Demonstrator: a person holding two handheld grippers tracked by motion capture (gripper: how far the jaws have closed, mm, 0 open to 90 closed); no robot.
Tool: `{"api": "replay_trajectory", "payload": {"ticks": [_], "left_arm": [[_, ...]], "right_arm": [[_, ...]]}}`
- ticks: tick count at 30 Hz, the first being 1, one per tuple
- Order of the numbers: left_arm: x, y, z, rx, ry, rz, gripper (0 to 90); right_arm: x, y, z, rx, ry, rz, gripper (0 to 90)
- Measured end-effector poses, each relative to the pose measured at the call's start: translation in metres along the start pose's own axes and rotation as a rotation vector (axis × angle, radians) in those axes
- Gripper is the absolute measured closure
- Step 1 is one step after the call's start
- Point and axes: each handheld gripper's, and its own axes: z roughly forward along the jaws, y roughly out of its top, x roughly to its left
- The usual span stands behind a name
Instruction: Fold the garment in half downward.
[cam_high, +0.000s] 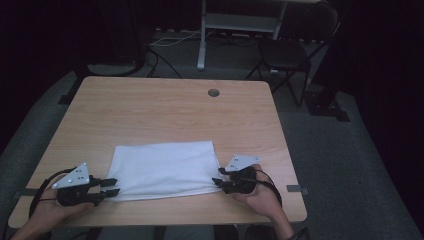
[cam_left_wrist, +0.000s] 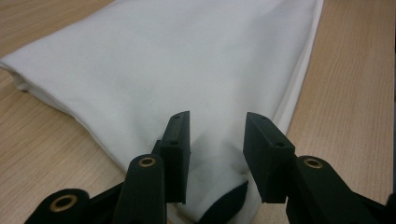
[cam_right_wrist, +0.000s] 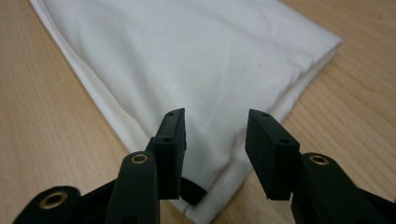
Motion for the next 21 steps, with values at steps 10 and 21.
{"api": "replay_trajectory", "payload": {"ticks": [10, 21], "left_arm": [[-0.001, -0.003, -0.002, 0.036, 0.008, -0.001, 60.4], [0.011, 0.008, 0.006, 0.111, 0.044, 0.009, 61.1]], "right_arm": [[0.002, -0.008, 0.0, 0.032, -0.002, 0.008, 57.6], [0.005, -0.009, 0.003, 0.034, -0.003, 0.044, 57.8]]}}
